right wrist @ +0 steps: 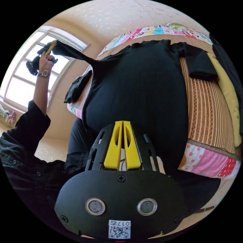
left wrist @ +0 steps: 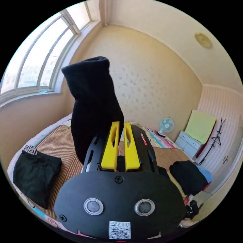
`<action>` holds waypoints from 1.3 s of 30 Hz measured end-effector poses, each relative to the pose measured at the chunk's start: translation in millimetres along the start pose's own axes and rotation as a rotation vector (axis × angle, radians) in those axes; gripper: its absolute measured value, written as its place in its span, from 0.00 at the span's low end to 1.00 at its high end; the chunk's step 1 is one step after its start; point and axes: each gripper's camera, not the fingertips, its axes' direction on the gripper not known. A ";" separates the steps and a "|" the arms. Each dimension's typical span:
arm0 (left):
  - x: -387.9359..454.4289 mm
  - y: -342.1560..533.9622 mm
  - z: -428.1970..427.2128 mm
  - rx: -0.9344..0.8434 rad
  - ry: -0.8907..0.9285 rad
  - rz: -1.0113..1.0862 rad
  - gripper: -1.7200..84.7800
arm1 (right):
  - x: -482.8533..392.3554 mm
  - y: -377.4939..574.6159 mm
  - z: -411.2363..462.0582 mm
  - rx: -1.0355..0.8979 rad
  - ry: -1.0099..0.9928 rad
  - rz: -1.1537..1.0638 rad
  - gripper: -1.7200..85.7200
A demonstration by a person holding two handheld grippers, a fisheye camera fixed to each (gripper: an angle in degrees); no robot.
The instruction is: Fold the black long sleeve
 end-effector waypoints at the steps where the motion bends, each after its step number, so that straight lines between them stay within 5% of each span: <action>1: 39.9 5.5 46.5 -0.141 0.070 0.098 0.07 | -4.8 -0.4 -3.9 0.010 -0.005 -0.003 0.03; 4: 81.1 51.7 124.8 -0.410 0.190 0.098 0.09 | -31.0 6.7 -37.5 0.095 -0.021 -0.017 0.03; 9: 25.4 144.7 123.3 -0.457 0.295 -0.233 0.10 | -36.5 39.3 -60.2 0.073 0.094 -0.027 0.03; 15: -56.0 225.1 75.5 -0.522 0.025 -0.426 0.12 | -13.6 41.5 -64.2 0.025 0.152 0.058 0.03; 19: -52.3 278.1 93.8 -0.817 -0.300 -0.207 0.11 | -27.0 8.3 -81.0 0.155 0.163 0.092 0.05; 21: -44.0 292.0 85.7 -0.739 -0.316 -0.076 0.10 | -34.8 -9.5 -88.7 0.205 0.204 0.107 0.06; 25: -39.7 299.3 91.9 -0.739 -0.406 -0.154 0.08 | -42.6 -55.4 -99.0 0.237 0.315 0.108 0.10; 32: -48.3 315.7 80.8 -0.667 -0.379 -0.199 0.08 | -25.5 -150.3 -23.6 -0.085 0.639 0.051 0.12; 35: -62.7 320.3 73.9 -0.651 -0.314 -0.250 0.07 | -49.2 -170.2 -43.4 -0.101 0.510 -0.007 0.05; 39: -79.2 325.4 67.1 -0.640 -0.243 -0.307 0.07 | -104.2 -177.3 -183.4 0.260 0.240 -0.010 0.03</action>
